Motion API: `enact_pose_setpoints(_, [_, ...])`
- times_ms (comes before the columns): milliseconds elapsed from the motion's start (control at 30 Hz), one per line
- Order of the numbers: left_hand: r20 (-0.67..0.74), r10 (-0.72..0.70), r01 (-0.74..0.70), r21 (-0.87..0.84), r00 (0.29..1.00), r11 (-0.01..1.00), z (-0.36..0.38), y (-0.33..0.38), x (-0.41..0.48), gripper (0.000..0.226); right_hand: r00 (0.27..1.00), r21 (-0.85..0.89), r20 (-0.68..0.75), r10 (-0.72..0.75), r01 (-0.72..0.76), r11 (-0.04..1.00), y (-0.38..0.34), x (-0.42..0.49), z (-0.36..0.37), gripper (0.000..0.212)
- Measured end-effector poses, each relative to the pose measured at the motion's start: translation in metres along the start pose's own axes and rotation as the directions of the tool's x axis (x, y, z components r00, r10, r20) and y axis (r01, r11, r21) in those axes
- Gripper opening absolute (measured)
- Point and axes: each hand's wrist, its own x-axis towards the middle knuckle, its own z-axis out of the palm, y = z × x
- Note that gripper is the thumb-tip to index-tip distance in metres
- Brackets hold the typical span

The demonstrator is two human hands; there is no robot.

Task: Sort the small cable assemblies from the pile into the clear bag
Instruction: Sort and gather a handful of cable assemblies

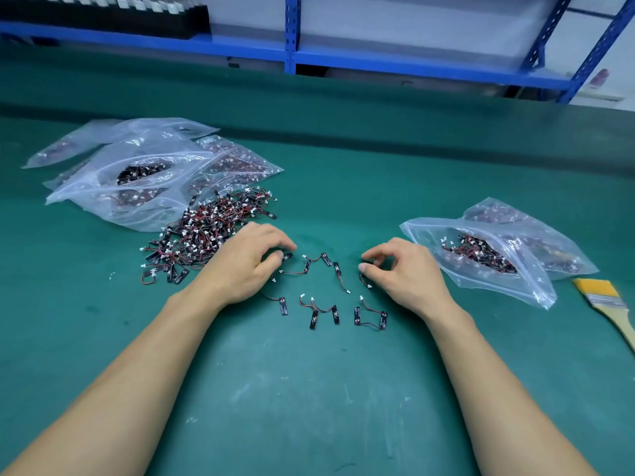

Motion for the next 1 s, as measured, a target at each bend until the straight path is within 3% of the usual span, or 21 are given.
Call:
enact_pose_setpoints(367, [-0.053, -0.068, 0.071, 0.058, 0.996, 0.996, -0.005, -0.005, -0.017, 0.018, 0.999, 0.001, 0.017, -0.030, 0.030, 1.000, -0.003, 0.000, 0.000, 0.006])
enact_pose_setpoints(467, [-0.049, -0.075, 0.077, 0.055, 0.996, 0.995, -0.006, -0.006, -0.015, 0.018, 0.991, 0.016, -0.002, -0.133, 0.133, 0.991, -0.013, 0.002, 0.004, 0.011])
enact_pose_setpoints(633, [-0.066, -0.050, 0.052, 0.022, 0.997, 0.998, -0.007, -0.002, -0.014, 0.023, 0.925, 0.013, 0.141, -0.352, 0.354, 0.935, -0.032, -0.001, 0.014, 0.021])
enact_pose_setpoints(1000, [0.131, 0.026, -0.027, 0.008, 0.991, 1.000, 0.002, 0.021, -0.011, 0.034, 0.904, -0.141, 0.262, -0.338, 0.382, 0.913, -0.031, 0.001, 0.018, 0.041])
